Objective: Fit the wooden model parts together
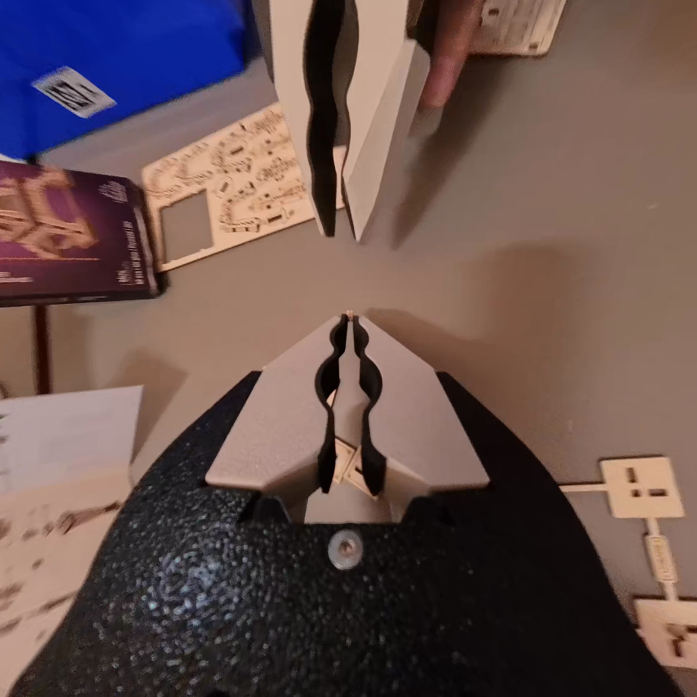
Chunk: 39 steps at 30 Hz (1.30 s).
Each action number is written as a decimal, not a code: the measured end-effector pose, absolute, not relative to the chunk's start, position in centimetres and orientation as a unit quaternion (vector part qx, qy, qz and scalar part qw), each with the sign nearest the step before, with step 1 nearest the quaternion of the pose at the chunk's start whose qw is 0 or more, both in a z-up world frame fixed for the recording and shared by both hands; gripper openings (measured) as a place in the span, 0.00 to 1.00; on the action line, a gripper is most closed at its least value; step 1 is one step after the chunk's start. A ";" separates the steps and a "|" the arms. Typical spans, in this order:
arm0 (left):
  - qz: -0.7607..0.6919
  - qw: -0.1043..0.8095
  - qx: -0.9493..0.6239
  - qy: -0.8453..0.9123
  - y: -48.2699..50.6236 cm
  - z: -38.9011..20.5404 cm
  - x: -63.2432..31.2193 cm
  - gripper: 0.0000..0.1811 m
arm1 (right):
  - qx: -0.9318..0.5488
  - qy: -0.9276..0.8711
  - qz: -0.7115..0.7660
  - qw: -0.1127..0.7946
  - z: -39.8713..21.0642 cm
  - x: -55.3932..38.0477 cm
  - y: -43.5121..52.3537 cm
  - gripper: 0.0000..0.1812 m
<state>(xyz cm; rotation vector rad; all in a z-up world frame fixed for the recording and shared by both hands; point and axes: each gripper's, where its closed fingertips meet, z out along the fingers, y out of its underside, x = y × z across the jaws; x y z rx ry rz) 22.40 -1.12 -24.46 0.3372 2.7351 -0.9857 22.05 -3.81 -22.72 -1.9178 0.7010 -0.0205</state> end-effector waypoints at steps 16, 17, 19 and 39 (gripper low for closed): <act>-0.476 0.394 -0.033 0.785 9.0 -14.6 16.4 0.00 | -0.618 0.296 0.207 0.698 -17.4 17.4 4.5 0.12; -0.488 0.392 -0.051 0.778 9.5 -14.1 16.7 0.00 | -0.619 0.301 0.206 0.695 -17.7 17.3 4.9 0.13; -0.547 0.337 -0.059 0.764 9.1 -13.7 15.9 0.00 | -0.605 0.301 0.219 0.704 -17.4 17.1 5.2 0.13; -0.524 0.350 0.021 0.776 5.5 -15.2 14.2 0.00 | -0.591 0.246 0.254 0.725 -15.2 14.8 5.8 0.08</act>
